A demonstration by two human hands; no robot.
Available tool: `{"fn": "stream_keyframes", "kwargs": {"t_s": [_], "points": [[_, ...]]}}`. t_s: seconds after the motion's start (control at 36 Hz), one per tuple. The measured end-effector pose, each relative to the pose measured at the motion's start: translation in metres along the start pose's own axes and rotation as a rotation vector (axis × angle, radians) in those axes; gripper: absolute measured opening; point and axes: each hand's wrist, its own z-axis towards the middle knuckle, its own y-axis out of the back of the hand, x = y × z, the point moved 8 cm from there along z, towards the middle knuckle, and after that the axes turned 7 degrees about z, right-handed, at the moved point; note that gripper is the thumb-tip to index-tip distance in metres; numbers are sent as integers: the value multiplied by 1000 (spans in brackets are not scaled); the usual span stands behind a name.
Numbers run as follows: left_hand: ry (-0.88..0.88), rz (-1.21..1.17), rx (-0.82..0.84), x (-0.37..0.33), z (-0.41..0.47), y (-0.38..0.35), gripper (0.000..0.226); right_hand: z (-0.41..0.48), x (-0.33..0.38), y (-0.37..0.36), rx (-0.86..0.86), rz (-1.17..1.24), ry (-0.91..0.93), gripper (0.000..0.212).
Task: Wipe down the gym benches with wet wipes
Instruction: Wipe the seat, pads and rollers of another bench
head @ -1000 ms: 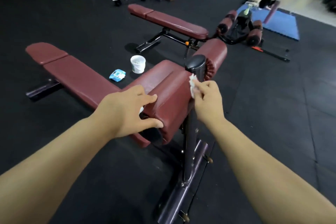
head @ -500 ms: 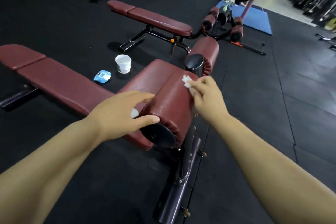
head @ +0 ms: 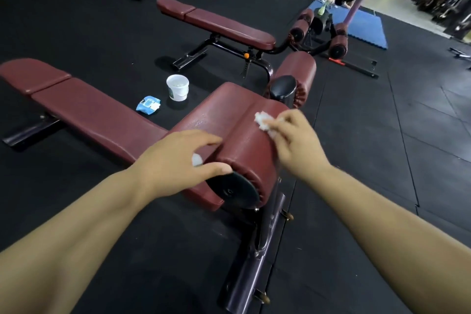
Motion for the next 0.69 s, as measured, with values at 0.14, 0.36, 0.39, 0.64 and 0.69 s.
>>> {"fn": "stream_keyframes", "kwargs": {"t_s": [0.14, 0.36, 0.39, 0.64, 0.69], "points": [[-3, 78, -30, -22, 7, 5, 65, 17, -55, 11, -130, 1, -366, 31], [124, -118, 107, 22, 3, -13, 41, -48, 63, -9, 101, 101, 149, 28], [95, -81, 78, 19, 2, -11, 41, -50, 65, -10, 134, 96, 200, 29], [-50, 132, -62, -38, 1, 5, 68, 5, -56, 17, -150, 11, -361, 30], [7, 90, -37, -26, 2, 5, 63, 2, -50, 13, -160, 21, -370, 30]]}}
